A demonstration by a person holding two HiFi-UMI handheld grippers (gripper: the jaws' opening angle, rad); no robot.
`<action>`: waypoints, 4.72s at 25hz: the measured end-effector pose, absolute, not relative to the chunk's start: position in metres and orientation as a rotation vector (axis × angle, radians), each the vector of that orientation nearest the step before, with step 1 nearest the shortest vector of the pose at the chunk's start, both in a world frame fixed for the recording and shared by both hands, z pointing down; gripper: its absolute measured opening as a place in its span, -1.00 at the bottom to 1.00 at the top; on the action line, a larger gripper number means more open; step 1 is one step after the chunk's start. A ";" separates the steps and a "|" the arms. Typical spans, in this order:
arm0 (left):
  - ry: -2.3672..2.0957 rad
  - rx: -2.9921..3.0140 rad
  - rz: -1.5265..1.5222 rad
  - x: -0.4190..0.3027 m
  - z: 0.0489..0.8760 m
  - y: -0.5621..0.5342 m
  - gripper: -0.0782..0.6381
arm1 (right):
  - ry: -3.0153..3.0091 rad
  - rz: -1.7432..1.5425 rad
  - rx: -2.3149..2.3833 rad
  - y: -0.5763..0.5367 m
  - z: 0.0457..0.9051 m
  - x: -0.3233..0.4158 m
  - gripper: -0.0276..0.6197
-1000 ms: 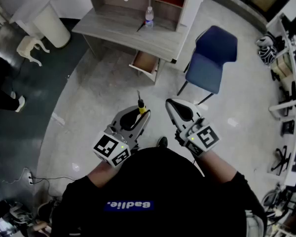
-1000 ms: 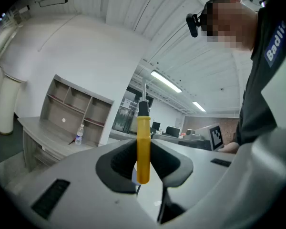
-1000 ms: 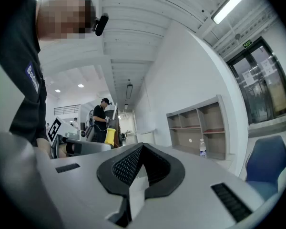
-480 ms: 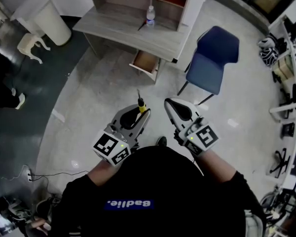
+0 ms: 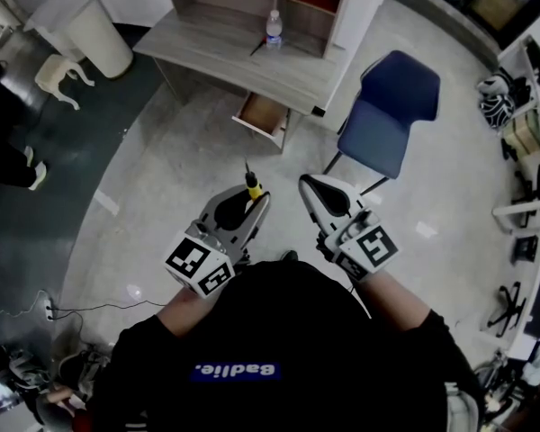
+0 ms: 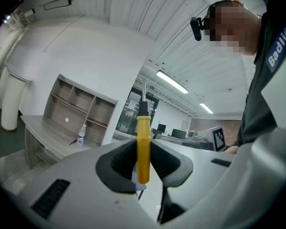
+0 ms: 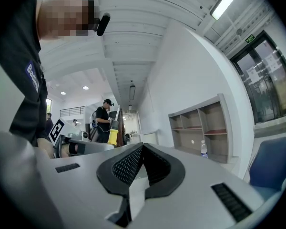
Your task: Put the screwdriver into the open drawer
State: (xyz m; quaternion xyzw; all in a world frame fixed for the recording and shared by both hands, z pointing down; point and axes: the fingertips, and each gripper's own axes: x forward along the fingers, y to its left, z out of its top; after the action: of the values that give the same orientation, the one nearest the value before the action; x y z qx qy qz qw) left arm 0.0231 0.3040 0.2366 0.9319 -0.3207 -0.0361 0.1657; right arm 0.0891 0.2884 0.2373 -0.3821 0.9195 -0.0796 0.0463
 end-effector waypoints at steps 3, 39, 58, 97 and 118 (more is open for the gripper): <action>-0.954 2.635 -0.121 0.032 0.236 0.298 -0.57 | 2.819 -0.243 -1.150 0.283 0.240 0.102 -0.83; -0.819 2.607 -0.136 -0.002 0.261 0.095 -0.57 | 2.834 -0.313 -1.318 0.091 0.262 0.064 -0.83; -0.730 2.533 -0.128 -0.040 0.290 0.015 -0.57 | 2.815 -0.334 -1.423 0.006 0.269 0.036 -0.83; -1.176 1.919 -0.139 0.004 0.491 -0.023 -0.57 | 3.086 -0.515 -0.994 -0.039 0.343 0.092 -0.83; -1.153 1.730 0.067 0.010 0.640 -0.031 -0.57 | 3.128 -0.620 -1.143 -0.031 0.384 0.087 -0.83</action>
State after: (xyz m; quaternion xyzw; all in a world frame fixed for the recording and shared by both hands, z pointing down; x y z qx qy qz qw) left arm 0.0095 -0.0312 0.6396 0.7174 -0.4780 0.0278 0.5061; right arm 0.0875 -0.0309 0.3843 -0.3350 0.9164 -0.1816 -0.1226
